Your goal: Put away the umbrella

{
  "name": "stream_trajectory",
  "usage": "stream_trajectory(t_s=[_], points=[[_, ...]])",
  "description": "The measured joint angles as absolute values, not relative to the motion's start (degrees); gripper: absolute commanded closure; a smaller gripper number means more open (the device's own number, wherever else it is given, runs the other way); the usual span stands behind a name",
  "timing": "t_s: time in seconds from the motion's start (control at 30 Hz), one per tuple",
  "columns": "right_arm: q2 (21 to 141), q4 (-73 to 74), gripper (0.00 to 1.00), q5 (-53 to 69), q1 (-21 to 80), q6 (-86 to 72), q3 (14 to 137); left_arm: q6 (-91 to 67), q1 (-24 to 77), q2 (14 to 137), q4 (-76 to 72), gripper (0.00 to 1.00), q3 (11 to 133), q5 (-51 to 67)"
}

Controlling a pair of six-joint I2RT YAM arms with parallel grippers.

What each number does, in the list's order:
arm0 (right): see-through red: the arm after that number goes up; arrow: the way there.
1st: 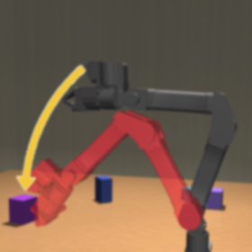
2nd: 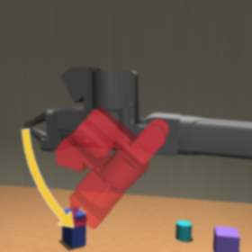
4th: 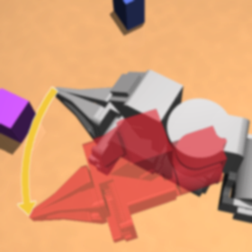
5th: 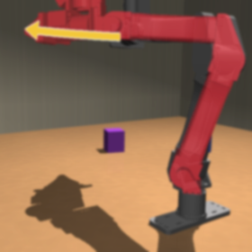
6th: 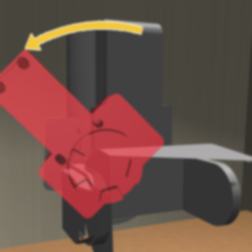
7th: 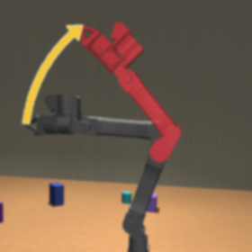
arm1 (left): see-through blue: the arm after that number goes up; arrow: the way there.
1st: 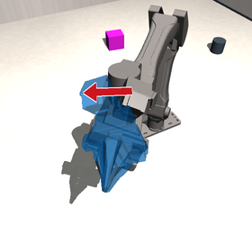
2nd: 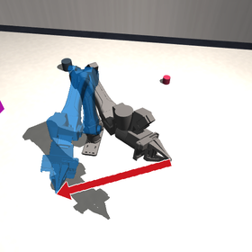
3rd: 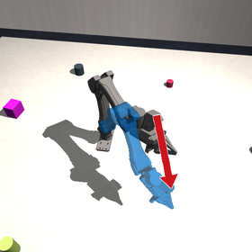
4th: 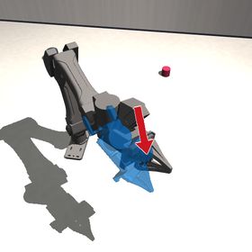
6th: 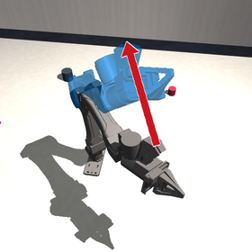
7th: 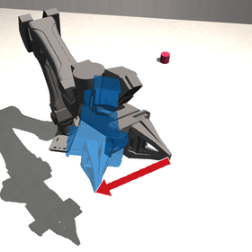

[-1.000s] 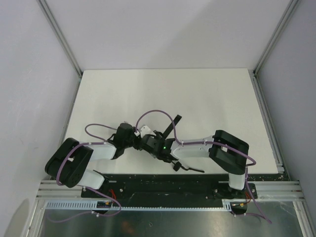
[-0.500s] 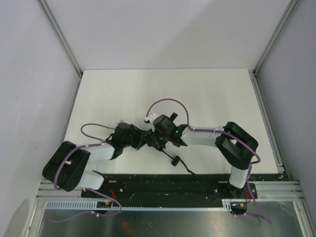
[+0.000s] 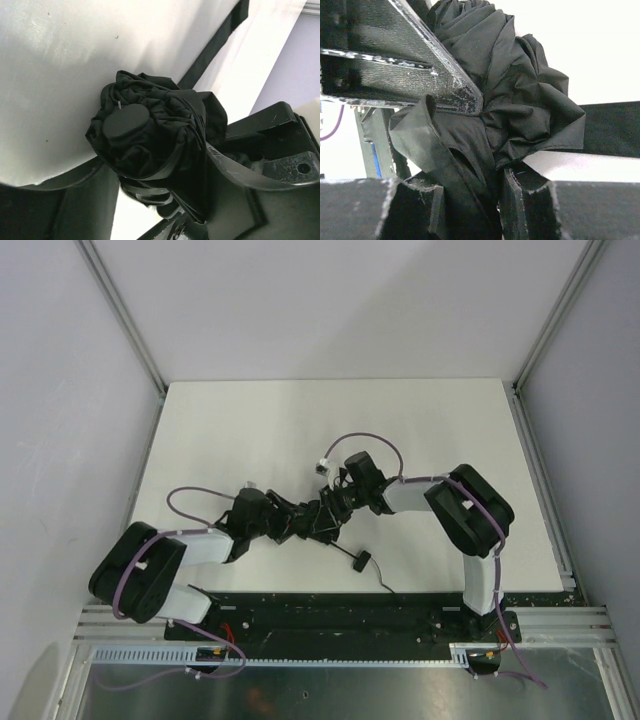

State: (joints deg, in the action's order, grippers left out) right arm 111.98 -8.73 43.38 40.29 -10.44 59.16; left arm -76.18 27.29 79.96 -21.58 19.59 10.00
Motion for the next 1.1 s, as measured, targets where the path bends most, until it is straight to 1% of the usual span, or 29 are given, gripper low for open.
stream_trajectory(t_s=[0.03,0.1,0.17,0.2,0.23,0.27,0.3,0.4,0.47,0.5,0.57,0.63,0.77,0.9,0.97,1.0,1.03,1.1], points=[[112.4,-9.34,1.0,44.58,39.9,-10.74,59.09,-76.2,27.29,80.42,-21.89,0.57,19.59,10.13],[112.84,-9.98,1.0,46.06,39.4,-11.16,58.94,-76.34,27.29,81.14,-22.48,0.71,19.59,10.37],[112.95,-10.09,1.0,46.74,39.2,-11.81,58.74,-76.66,27.29,81.47,-23.03,0.8,19.53,10.63],[112.95,-10.13,0.99,46.89,39.2,-12.01,58.61,-76.64,27.29,81.49,-23.09,0.84,19.51,10.72],[112.95,-10.2,0.95,46.96,39.2,-12.23,58.52,-76.6,27.29,81.49,-23.16,0.88,19.4,10.76],[112.95,-10.22,0.9,46.94,39.2,-12.43,58.5,-76.55,27.29,81.52,-23.33,0.91,19.25,10.83],[112.92,-10.2,0.83,46.81,39.2,-12.53,58.5,-76.55,27.29,81.56,-23.51,0.94,19.18,10.85],[111.96,-9.26,0.56,44.86,39.46,-13.1,58.22,-76.55,27.29,81.97,-24.18,0.98,19.11,11.2],[109.95,-7.09,0.38,41.45,40.32,-13.19,57.74,-76.53,27.38,82.32,-24.88,0.99,18.94,11.9],[108.68,-5.65,0.31,39.11,40.99,-13.06,57.49,-76.53,27.46,82.46,-25.12,1.0,18.81,12.21],[105.65,-2.28,0.19,33.74,42.76,-12.19,56.99,-76.49,27.51,82.52,-25.56,1.0,18.65,12.29],[102.39,0.91,0.14,27.51,45.04,-10.74,56.95,-76.49,27.51,82.52,-25.76,1.0,18.59,12.32],[97.01,5.28,0.1,15.4,50.94,-7.4,57.74,-76.53,27.51,82.52,-25.89,1.0,18.48,12.4],[97.25,8.19,0.08,5.26,56.4,-4.71,60.05,-76.71,27.49,82.52,-26.0,1.0,18.37,12.64],[98.72,9.47,0.09,0.51,58.83,-3.73,61.39,-76.99,27.49,82.56,-26.02,1.0,18.31,12.78],[99.77,9.65,0.11,-1.96,59.88,-3.25,62.08,-77.1,27.49,82.63,-26.04,1.0,18.31,12.8],[100.73,9.65,0.15,-3.75,60.62,-2.85,62.59,-77.14,27.49,82.63,-26.02,1.0,18.31,12.82],[103.04,9.65,0.28,-8.32,62.3,-1.96,63.55,-77.19,27.49,82.72,-25.98,1.0,18.31,12.88]])
